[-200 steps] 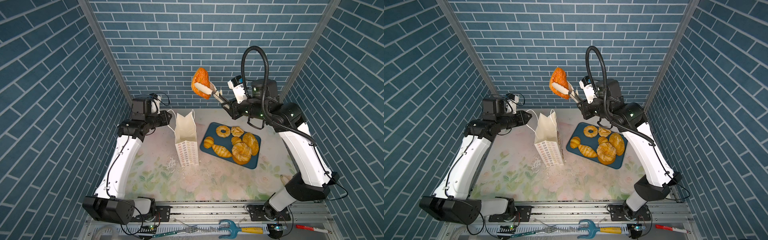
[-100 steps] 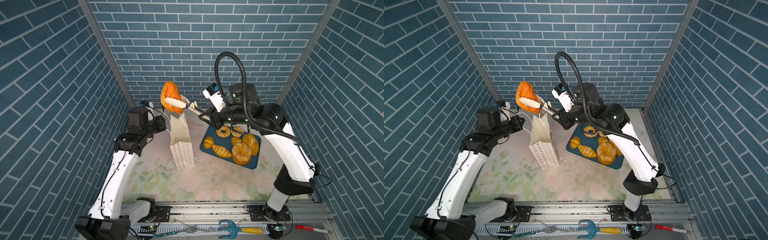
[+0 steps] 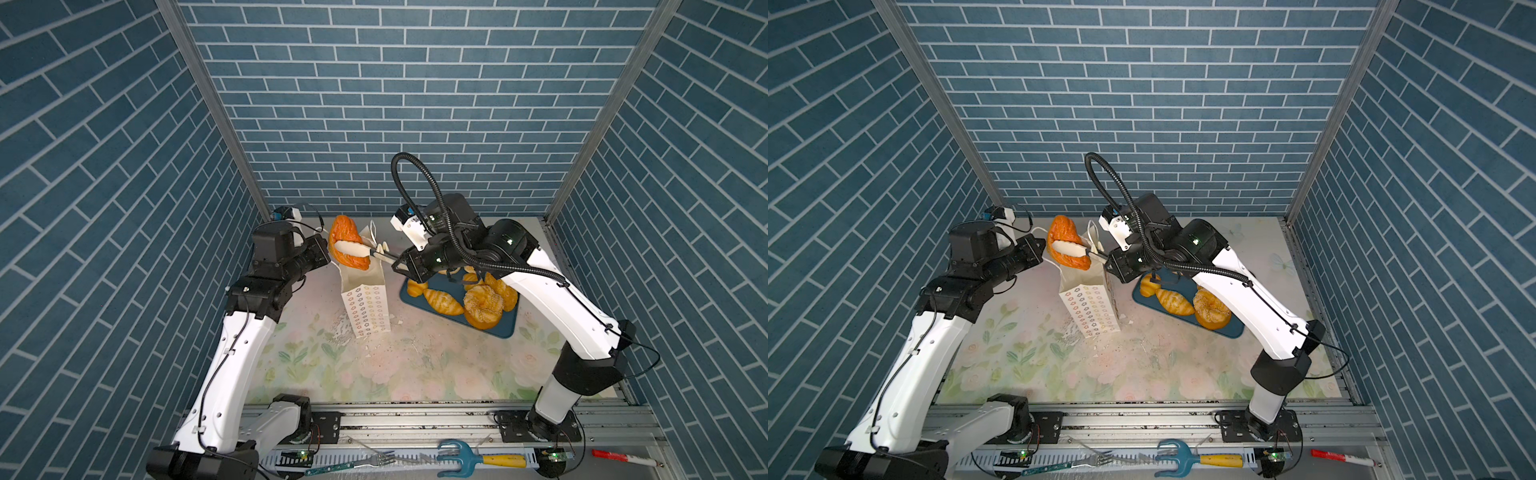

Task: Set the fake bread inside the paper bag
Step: 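Lift the orange bread with the tongs and carry it over the bag, then open the tongs to drop the orange bread into the bag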

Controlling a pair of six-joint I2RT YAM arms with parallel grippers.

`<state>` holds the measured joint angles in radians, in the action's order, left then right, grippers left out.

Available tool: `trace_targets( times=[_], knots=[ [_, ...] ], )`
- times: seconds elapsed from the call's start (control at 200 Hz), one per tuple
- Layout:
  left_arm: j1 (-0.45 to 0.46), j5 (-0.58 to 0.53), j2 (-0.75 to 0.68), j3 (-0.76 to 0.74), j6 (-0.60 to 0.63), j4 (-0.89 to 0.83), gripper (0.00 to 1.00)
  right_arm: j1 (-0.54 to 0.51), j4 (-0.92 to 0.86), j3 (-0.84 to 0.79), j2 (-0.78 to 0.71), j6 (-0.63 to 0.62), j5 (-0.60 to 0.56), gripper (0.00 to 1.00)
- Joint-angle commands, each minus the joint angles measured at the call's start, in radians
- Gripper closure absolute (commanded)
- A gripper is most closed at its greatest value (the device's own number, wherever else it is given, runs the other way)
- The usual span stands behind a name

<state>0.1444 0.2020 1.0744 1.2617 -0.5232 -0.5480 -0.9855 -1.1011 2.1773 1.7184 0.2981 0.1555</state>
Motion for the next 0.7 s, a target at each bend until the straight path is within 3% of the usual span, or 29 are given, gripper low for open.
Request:
trace_targets(
  times=[0.0, 0.34, 0.695],
  knots=[
    [0.004, -0.007, -0.008, 0.011, 0.022, -0.011, 1.00, -0.005, 0.014, 0.022, -0.066, 0.026, -0.061, 0.76],
    [0.004, -0.002, -0.005, 0.020, 0.031, -0.024, 1.00, -0.010, -0.135, 0.038, -0.024, -0.029, -0.124, 0.72],
    [0.004, 0.034, 0.022, 0.033, 0.032, -0.011, 1.00, -0.021, -0.186, 0.140, 0.060, -0.072, -0.219, 0.50]
  ],
)
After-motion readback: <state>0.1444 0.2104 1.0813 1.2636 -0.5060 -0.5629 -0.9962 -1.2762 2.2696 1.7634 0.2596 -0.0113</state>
